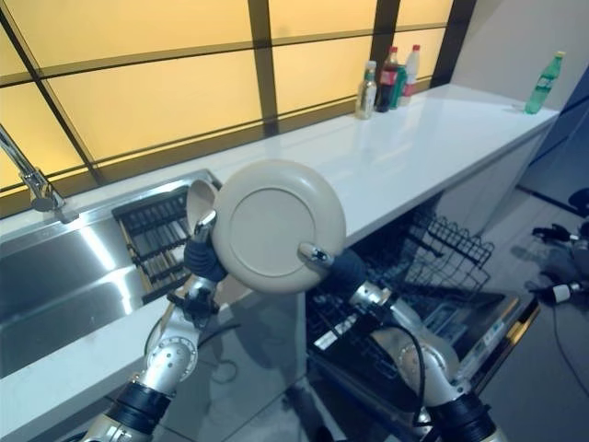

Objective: Pick up plates and place into dishwasher.

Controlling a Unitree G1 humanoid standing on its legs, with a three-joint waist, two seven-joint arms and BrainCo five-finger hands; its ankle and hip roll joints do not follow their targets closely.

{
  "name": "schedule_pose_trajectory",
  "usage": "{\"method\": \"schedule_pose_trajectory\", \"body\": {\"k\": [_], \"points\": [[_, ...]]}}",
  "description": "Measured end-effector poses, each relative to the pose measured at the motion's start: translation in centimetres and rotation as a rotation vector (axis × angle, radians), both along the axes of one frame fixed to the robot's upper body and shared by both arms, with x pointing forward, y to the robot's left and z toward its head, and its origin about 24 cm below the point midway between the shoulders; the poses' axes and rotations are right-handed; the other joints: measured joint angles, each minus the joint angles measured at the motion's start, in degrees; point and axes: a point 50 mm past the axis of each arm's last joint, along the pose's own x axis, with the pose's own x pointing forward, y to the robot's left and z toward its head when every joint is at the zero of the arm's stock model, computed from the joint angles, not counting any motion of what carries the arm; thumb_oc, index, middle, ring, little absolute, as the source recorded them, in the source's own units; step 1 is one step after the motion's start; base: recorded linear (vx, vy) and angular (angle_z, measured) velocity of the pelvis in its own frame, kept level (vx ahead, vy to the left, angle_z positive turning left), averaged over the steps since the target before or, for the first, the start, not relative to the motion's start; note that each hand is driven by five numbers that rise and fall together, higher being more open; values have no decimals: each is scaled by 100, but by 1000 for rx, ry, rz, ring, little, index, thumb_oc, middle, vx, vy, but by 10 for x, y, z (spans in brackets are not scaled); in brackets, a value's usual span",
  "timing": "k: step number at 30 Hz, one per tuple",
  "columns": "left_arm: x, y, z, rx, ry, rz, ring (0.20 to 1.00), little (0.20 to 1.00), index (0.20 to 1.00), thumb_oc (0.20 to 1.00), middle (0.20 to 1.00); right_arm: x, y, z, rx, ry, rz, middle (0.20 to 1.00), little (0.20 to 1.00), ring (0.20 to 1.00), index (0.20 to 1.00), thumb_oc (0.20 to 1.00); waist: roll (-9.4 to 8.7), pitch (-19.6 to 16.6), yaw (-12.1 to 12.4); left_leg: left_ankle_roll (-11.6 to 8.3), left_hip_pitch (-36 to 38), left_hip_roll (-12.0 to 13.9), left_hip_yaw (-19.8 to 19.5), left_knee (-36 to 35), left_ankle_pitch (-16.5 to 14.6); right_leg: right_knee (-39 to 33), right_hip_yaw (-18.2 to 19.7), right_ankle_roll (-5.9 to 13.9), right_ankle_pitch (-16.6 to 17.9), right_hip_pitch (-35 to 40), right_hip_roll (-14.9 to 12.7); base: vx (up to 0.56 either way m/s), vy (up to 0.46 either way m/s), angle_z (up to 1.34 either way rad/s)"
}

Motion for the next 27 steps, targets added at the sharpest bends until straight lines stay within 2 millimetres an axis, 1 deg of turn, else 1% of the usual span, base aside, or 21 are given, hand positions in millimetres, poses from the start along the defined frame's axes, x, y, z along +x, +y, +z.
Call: {"method": "schedule_pose_trajectory", "body": {"k": [8, 9, 10, 12, 15, 16, 19, 22, 24, 27], "points": [[0, -1, -1, 53, 4, 18, 200, 200, 200, 200, 200, 0, -3, -1, 6, -4, -44, 200, 200, 200, 200, 200, -23, 19, -5, 0, -7, -2, 2, 2, 0, -8, 5, 0, 1, -3, 0, 0, 0, 0], [0, -2, -1, 71, 7, 24, 928, 928, 928, 928, 928, 0, -3, -2, 6, 0, -47, 200, 200, 200, 200, 200, -27, 22, -4, 0, -10, -2, 2, 2, 0, -10, 5, 0, 1, -3, 0, 0, 0, 0], [0, -2, -2, 96, 9, 31, 1000, 1000, 1000, 1000, 1000, 0, -4, -2, 11, 0, -51, 200, 200, 200, 200, 200, -28, 23, -8, 0, -10, -1, 2, 2, 0, -11, 5, 0, 1, -4, -1, 0, 0, 0], [-1, -7, -4, 157, 12, 24, 1000, 1000, 1000, 1000, 1000, 0, -2, -1, 34, -8, -60, 200, 200, 200, 200, 200, -30, 25, -11, 0, -11, 1, 6, 2, -1, -13, 5, 0, 1, -5, -2, -17, -39, 0], [-2, -11, -4, 195, 15, 22, 1000, 1000, 1000, 1000, 1000, -1, -4, 0, 73, -29, -95, 200, 200, 200, 200, 200, -31, 28, -21, -2, -11, 5, 13, 2, -1, -19, 8, 0, 0, -6, -1, -17, -53, -1], [-2, -11, -2, 193, 21, 27, 1000, 1000, 1000, 1000, 1000, -1, -7, 0, 88, -33, -119, 200, 200, 200, 200, 200, -33, 30, -30, -3, -11, 7, 17, 2, -2, -19, 9, 0, 0, -8, 3, -27, -64, -1], [-1, -9, 2, 183, 35, 56, 1000, 1000, 1000, 1000, 1000, -2, -25, -4, 125, -25, -238, 200, 200, 200, 200, 200, -34, 33, -19, -4, -17, 8, 18, 2, -2, -19, 9, 0, 0, -14, 5, -25, -69, 0], [-1, 1, 0, 173, 67, 110, 1000, 1000, 1000, 1000, 1000, -4, -42, -8, 172, -11, -364, 200, 200, 200, 200, 200, -26, 48, -39, -6, -26, 8, 32, 3, -4, -13, 24, 0, 0, -32, 12, -15, -67, -2], [-8, 10, 1, 156, 63, 141, 1000, 1000, 1000, 1000, 1000, -5, -52, -10, 196, 4, -445, 200, 200, 200, 200, 200, -41, 89, -150, -10, -28, 11, 39, 3, -7, -12, 31, 0, 0, -36, 17, -16, -57, -3], [-14, 13, -1, 159, 66, 137, 1000, 1000, 1000, 1000, 1000, -8, -72, -18, 189, 27, -578, 200, 200, 200, 200, 200, -37, 109, -162, -10, -65, -2, 85, 5, -8, 23, 68, 1, 1, -105, 20, -7, -65, -6]]}}
